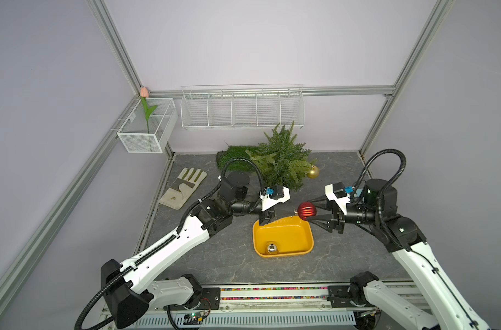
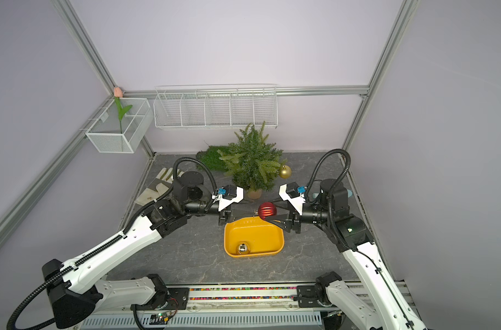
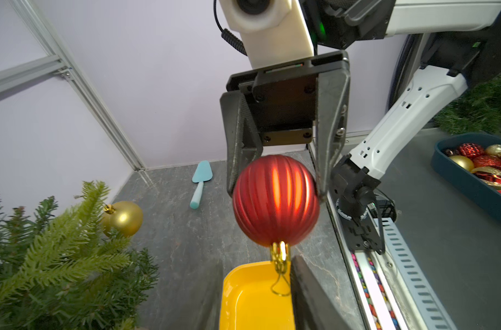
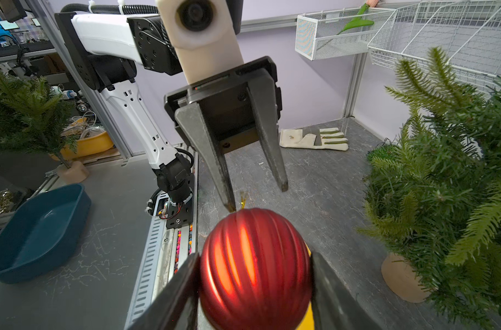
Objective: Decorate the small christmas tree with ornaments
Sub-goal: Hang an ornament on the christmas tree.
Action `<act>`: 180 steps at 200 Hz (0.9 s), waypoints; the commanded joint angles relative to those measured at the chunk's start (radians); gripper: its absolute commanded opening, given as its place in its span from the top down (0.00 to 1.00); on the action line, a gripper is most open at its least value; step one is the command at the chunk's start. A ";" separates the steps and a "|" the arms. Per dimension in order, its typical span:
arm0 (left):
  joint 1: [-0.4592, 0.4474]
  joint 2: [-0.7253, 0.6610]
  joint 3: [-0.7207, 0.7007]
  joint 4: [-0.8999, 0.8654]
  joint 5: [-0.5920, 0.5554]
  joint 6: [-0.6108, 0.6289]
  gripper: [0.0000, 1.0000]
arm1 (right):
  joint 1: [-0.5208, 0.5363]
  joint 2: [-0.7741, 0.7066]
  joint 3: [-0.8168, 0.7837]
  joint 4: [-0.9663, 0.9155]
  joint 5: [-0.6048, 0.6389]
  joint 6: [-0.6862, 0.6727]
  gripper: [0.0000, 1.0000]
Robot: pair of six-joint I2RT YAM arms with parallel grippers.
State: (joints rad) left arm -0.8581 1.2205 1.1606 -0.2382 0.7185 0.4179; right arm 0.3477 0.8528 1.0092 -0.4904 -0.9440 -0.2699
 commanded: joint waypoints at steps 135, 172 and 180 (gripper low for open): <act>0.002 0.054 0.091 -0.110 0.104 0.028 0.69 | -0.001 -0.011 -0.026 -0.014 -0.003 -0.023 0.53; 0.002 0.057 0.104 -0.118 0.088 0.024 0.66 | 0.000 -0.004 -0.028 -0.014 -0.004 -0.024 0.54; 0.001 0.059 0.108 -0.123 0.091 0.025 0.67 | 0.001 -0.004 -0.028 -0.015 -0.005 -0.026 0.54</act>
State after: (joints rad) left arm -0.8581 1.2701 1.2201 -0.3347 0.8085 0.4278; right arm 0.3481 0.8528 1.0004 -0.4980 -0.9401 -0.2703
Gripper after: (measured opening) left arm 0.334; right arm 0.573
